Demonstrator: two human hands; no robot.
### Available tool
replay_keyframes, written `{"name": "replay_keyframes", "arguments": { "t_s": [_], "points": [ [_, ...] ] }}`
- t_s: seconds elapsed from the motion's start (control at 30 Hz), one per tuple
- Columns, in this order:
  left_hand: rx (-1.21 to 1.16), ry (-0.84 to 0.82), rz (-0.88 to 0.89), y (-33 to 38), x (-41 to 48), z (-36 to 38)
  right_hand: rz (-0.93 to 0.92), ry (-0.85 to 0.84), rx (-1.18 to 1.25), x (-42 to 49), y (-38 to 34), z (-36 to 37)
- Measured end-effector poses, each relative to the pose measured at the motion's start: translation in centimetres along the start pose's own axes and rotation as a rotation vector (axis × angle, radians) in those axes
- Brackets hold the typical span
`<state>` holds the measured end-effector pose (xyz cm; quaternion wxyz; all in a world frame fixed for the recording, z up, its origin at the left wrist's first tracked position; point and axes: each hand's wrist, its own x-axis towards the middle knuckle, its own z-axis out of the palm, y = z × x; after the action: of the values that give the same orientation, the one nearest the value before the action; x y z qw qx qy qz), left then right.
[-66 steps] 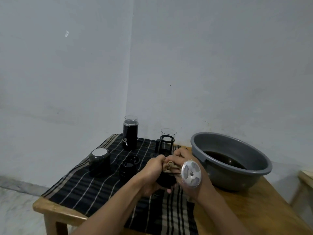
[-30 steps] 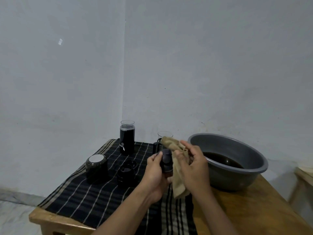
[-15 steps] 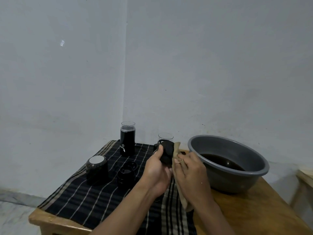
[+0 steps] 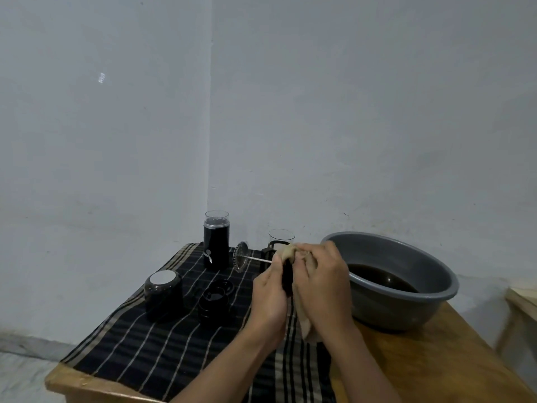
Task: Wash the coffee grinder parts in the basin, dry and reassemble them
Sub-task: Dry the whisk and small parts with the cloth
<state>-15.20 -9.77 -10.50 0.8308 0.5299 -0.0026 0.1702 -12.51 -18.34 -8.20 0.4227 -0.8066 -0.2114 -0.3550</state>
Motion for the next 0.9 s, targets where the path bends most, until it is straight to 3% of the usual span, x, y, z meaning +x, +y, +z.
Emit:
{"name": "replay_keyframes", "arguments": {
  "t_s": [0.13,0.23,0.4,0.57,0.73,0.9],
  "points": [
    [0.192,-0.085,0.135,-0.3,0.0,-0.8,0.249,-0.169,0.25,1.9,0.0,-1.5],
    [0.166,-0.069,0.161,-0.2,0.5,-1.5,0.196,-0.284,0.191,2.2,0.4,-2.1],
    [0.098,0.02,0.099,0.8,1.6,-1.3,-0.14,-0.212,0.004,0.2,1.4,-2.3],
    [0.01,0.082,0.051,1.2,1.7,-0.2,-0.198,-0.252,-0.032,-2.7,0.4,-0.7],
    [-0.094,0.058,-0.041,1.6,1.7,-0.2,-0.11,-0.077,0.047,-2.2,0.4,0.1],
    [-0.085,0.07,0.005,1.1,1.7,-0.9,0.055,0.002,0.056,-1.6,0.4,1.2]
  ]
}}
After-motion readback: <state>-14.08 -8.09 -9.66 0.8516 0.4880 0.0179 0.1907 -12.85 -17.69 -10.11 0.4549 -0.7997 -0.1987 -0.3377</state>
